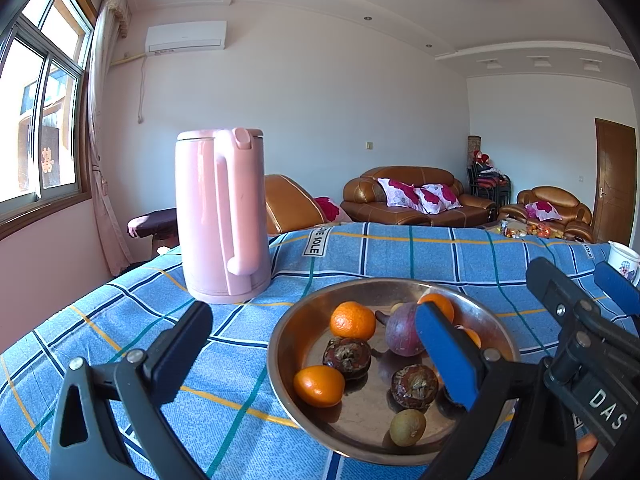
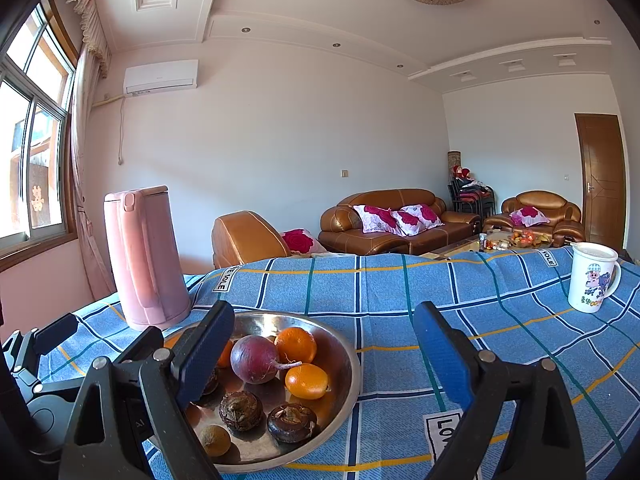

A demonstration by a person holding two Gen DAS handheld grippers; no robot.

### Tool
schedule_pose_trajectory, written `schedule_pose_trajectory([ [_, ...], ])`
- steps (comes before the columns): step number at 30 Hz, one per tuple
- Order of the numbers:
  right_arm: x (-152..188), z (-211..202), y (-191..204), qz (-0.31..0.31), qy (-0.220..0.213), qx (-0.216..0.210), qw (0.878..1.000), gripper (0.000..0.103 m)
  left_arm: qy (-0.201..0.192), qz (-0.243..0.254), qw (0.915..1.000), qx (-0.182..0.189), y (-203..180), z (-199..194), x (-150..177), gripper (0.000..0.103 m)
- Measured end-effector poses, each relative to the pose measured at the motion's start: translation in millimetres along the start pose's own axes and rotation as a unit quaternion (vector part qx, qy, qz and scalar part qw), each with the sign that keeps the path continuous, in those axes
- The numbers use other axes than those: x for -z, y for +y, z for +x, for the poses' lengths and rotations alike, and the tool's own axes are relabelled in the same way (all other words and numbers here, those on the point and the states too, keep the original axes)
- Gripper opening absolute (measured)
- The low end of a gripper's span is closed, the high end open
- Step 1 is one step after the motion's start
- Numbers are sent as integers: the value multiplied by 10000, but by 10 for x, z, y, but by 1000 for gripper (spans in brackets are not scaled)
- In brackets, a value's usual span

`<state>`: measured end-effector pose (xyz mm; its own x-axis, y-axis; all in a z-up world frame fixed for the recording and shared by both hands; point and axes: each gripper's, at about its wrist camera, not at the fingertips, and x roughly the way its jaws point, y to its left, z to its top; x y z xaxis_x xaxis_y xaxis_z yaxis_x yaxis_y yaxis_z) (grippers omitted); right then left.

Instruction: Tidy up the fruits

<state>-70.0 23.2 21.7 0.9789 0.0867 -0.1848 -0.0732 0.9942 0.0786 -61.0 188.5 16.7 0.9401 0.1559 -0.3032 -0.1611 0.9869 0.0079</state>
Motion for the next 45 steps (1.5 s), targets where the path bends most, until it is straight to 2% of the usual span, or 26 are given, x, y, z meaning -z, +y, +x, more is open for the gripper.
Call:
schedule_pose_trajectory([
  [8,12,1,-30,39,-8,158,9999,92,20,23,10000,17,2,8,8,103],
  [41,-3,34,-15,53,70,190,9998,92,138,56,9998,-91,-39,70,16,103],
  [45,-3,31,-21,58,85,185,9998,92,165,47,9998,32,-51,88,18,103],
])
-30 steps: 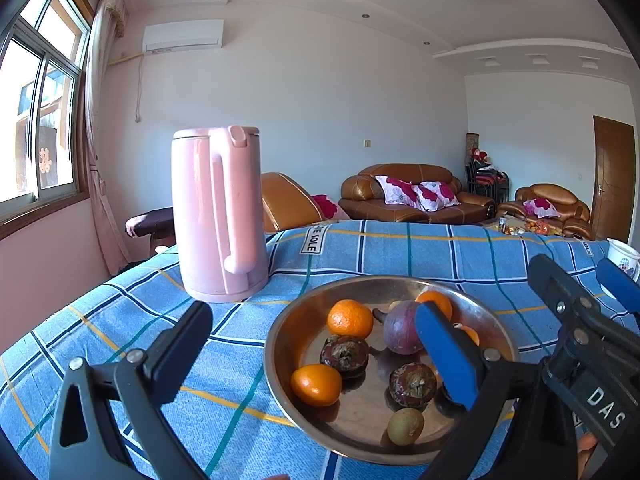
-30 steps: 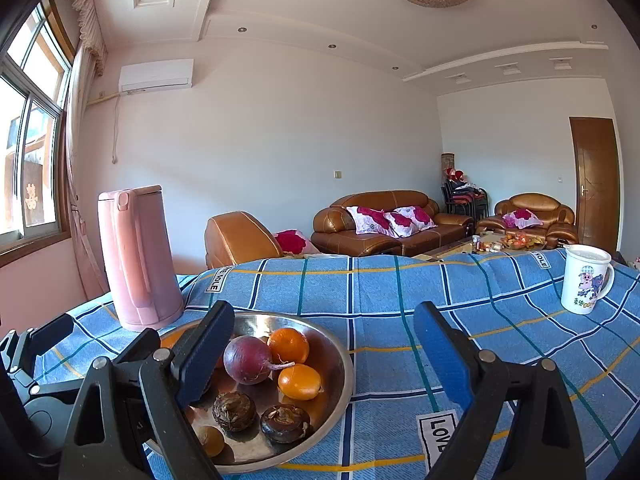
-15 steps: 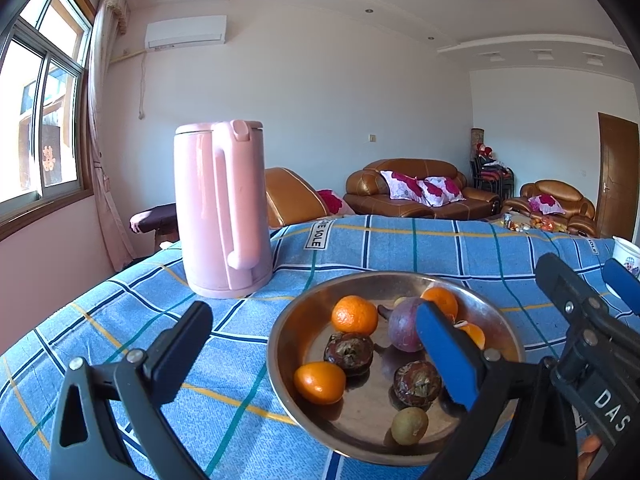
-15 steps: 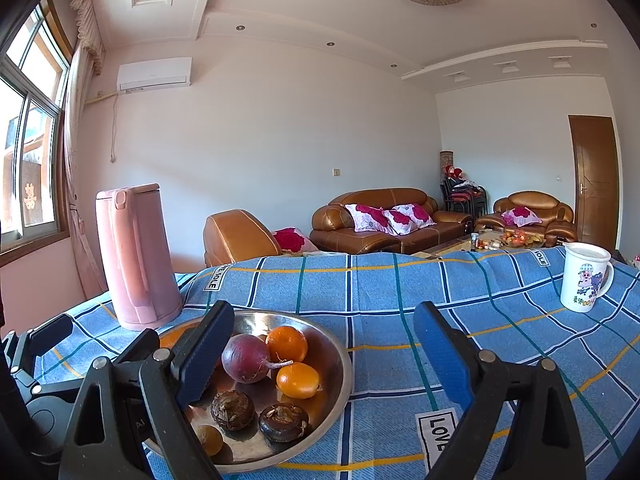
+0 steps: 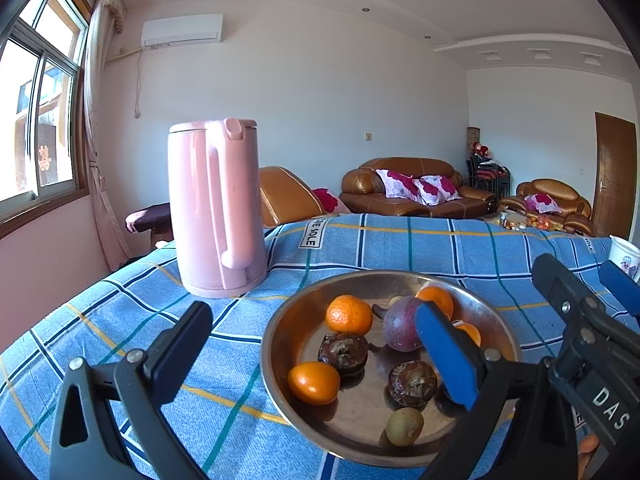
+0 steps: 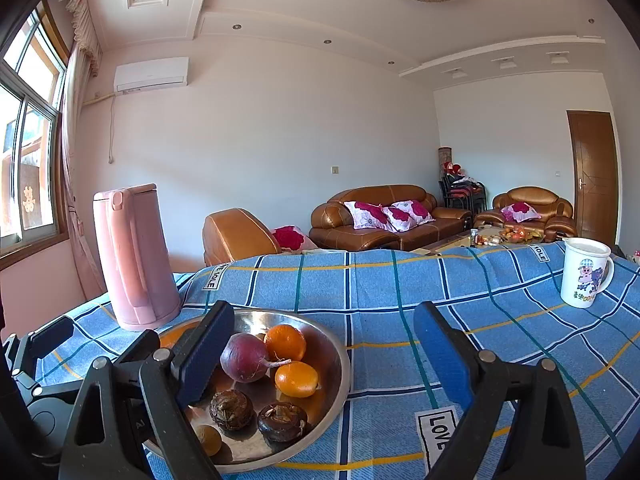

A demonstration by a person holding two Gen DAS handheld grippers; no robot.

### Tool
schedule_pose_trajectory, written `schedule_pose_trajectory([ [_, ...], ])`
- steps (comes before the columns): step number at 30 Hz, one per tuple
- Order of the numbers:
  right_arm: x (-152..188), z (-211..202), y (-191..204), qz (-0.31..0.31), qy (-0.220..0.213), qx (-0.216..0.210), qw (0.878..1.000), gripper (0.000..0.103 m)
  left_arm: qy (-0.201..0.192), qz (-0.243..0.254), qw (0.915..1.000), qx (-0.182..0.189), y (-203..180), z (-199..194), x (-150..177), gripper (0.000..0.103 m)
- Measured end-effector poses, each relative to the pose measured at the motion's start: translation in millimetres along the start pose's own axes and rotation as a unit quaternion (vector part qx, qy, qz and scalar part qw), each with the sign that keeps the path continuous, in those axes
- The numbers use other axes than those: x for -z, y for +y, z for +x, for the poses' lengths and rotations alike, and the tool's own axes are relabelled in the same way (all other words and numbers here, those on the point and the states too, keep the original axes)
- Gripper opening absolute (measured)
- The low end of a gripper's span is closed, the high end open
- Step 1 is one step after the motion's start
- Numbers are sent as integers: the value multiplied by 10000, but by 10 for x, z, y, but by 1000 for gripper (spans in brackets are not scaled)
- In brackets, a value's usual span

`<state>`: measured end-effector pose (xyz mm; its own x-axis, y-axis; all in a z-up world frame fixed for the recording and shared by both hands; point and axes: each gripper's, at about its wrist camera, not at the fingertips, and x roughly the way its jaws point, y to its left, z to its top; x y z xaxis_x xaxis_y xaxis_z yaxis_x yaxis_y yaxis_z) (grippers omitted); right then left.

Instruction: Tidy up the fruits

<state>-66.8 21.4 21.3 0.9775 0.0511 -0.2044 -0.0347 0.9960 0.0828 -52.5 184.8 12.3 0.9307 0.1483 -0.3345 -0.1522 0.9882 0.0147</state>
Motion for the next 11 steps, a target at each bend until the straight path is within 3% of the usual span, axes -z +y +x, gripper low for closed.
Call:
schedule_pose_trajectory([
  [11,-2,20,-25,29,62,12,10000,92,31,127,9999,-2,-68,4,-3,103],
])
